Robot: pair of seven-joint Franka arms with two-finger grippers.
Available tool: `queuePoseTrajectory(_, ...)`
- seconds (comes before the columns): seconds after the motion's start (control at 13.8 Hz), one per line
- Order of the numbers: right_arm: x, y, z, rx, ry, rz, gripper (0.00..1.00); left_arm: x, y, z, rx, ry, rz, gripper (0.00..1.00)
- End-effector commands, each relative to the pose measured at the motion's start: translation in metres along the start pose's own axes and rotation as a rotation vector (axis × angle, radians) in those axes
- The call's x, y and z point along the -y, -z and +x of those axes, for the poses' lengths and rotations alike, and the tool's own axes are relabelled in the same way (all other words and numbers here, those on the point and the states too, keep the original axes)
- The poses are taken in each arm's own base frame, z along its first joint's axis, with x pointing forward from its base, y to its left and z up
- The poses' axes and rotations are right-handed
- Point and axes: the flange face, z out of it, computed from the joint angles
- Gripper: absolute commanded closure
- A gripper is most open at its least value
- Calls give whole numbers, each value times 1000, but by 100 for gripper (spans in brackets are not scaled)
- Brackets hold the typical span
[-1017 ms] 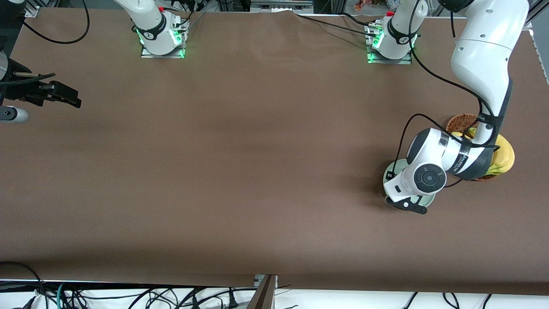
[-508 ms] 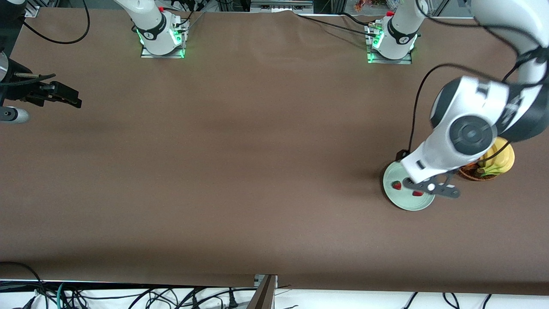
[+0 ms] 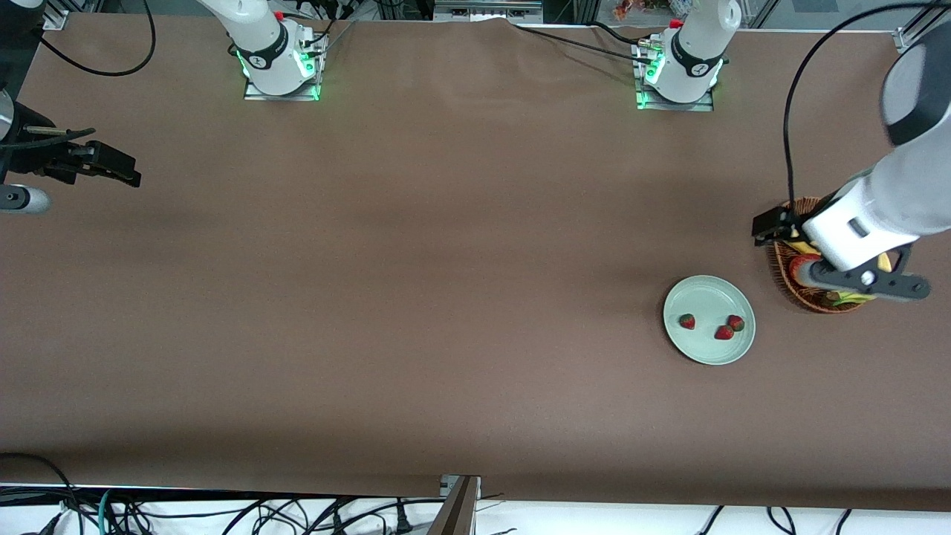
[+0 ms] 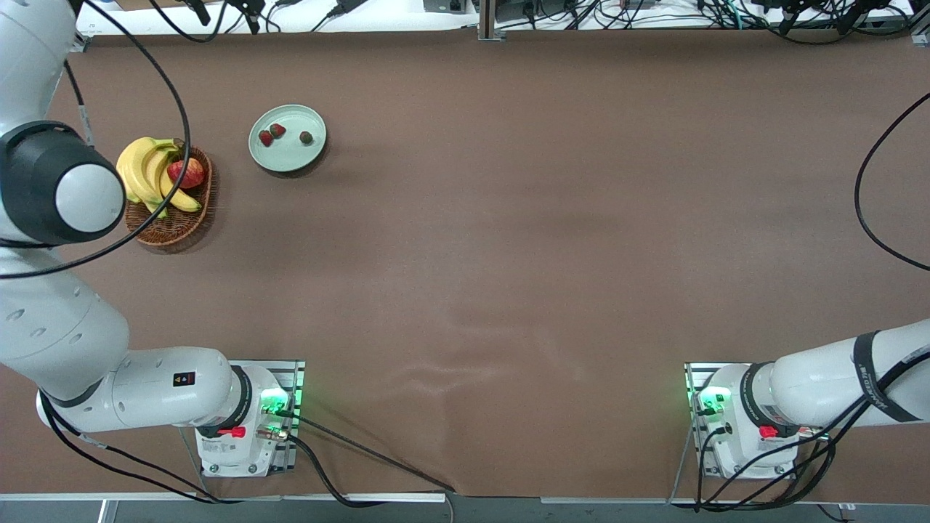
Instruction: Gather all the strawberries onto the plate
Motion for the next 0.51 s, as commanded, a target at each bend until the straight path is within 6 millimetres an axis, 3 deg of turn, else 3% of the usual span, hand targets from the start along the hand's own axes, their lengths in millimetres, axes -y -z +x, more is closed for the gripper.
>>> queuePoseTrajectory(0.0, -2, 3, -4, 2, -15, 19, 0, 6, 8, -70, -84, 32, -1, 0)
queuePoseTrajectory(0.44, -1, 3, -4, 2, -15, 20, 0, 0, 3, -75, -83, 33, -2, 0)
